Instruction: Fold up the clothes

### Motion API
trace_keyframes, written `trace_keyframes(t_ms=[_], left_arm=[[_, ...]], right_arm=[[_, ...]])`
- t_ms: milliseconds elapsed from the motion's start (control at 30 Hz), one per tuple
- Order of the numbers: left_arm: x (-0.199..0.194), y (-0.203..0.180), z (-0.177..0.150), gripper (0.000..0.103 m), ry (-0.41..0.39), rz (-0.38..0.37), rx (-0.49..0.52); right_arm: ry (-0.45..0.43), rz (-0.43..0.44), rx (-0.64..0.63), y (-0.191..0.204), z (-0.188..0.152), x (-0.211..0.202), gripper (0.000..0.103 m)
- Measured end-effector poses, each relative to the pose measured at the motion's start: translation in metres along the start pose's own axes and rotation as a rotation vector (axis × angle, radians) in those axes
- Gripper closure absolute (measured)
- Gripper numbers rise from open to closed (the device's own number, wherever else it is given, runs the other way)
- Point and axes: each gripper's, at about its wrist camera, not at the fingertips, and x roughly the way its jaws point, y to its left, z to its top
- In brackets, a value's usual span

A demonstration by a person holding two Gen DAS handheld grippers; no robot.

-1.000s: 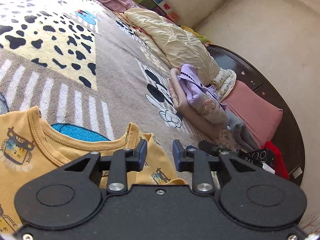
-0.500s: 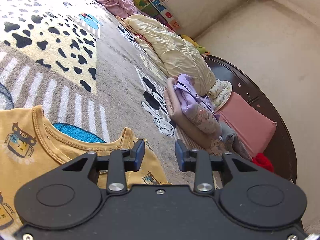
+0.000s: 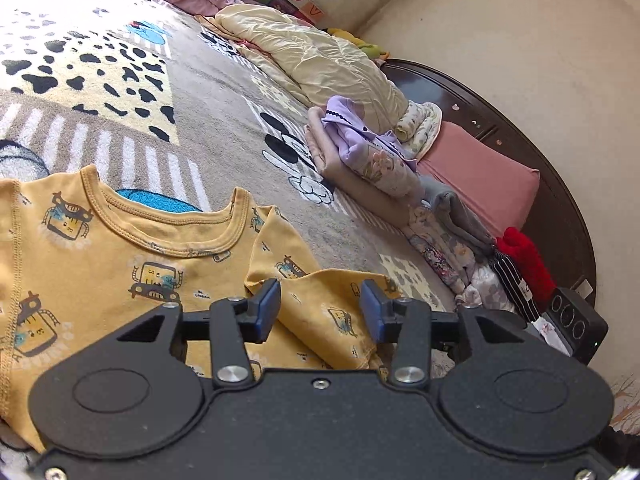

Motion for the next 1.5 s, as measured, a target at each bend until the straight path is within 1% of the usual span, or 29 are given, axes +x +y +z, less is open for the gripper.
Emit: trace_keyframes(t_ms=[167,267,333,433,533,633,767,833,867,967,1067,1200,1233,1333,1400,1433,1500], left_arm=[[0.007,-0.017,-0.013,0.054,0.074,-0.033,0.102],[0.014,-0.023,-0.019,0.054,0.110,-0.014,0.147],[0.019,-0.023,-0.021,0.054,0.130,0.006,0.160],[0.024,-0.021,-0.022,0.053,0.148,0.029,0.169],[0.029,-0.020,-0.022,0.053,0.160,0.039,0.171],[0.033,-0.019,-0.022,0.052,0.169,0.051,0.168],[0.035,-0.018,-0.022,0.052,0.174,0.056,0.165],[0.035,-0.019,-0.022,0.052,0.175,0.057,0.169],[0.034,-0.019,-0.022,0.051,0.175,0.057,0.170],[0.032,-0.019,-0.022,0.051,0.170,0.058,0.167],[0.029,-0.018,-0.021,0.051,0.160,0.057,0.162],[0.025,-0.018,-0.020,0.051,0.150,0.058,0.159],[0.025,-0.018,-0.020,0.050,0.150,0.059,0.160],[0.024,-0.018,-0.021,0.048,0.151,0.067,0.163],[0.024,-0.018,-0.022,0.047,0.152,0.070,0.163],[0.025,-0.018,-0.022,0.047,0.152,0.072,0.162],[0.026,-0.018,-0.022,0.047,0.154,0.074,0.163]], right_arm=[[-0.118,0.021,0.353,-0.060,0.007,-0.019,0.089],[-0.199,0.008,0.540,-0.100,0.010,-0.031,0.089],[-0.236,-0.016,0.636,-0.124,0.010,-0.039,0.089],[-0.255,-0.087,0.734,-0.158,0.008,-0.046,0.089],[-0.237,-0.147,0.796,-0.185,0.001,-0.049,0.089],[-0.197,-0.192,0.880,-0.206,-0.015,-0.046,0.089],[-0.162,-0.217,0.928,-0.214,-0.036,-0.037,0.089],[-0.155,-0.216,0.943,-0.214,-0.045,-0.035,0.089],[-0.163,-0.202,0.968,-0.214,-0.048,-0.036,0.089],[-0.248,-0.107,1.105,-0.214,-0.056,-0.048,0.089],[-0.314,-0.014,1.161,-0.206,-0.048,-0.062,0.089],[-0.406,0.163,1.273,-0.185,-0.038,-0.087,0.089],[-0.419,0.177,1.287,-0.182,-0.038,-0.091,0.089],[-0.443,0.161,1.348,-0.180,-0.051,-0.101,0.089],[-0.422,0.105,1.405,-0.186,-0.072,-0.098,0.089],[-0.396,0.053,1.432,-0.189,-0.088,-0.095,0.089],[-0.367,0.000,1.498,-0.195,-0.117,-0.086,0.089]])
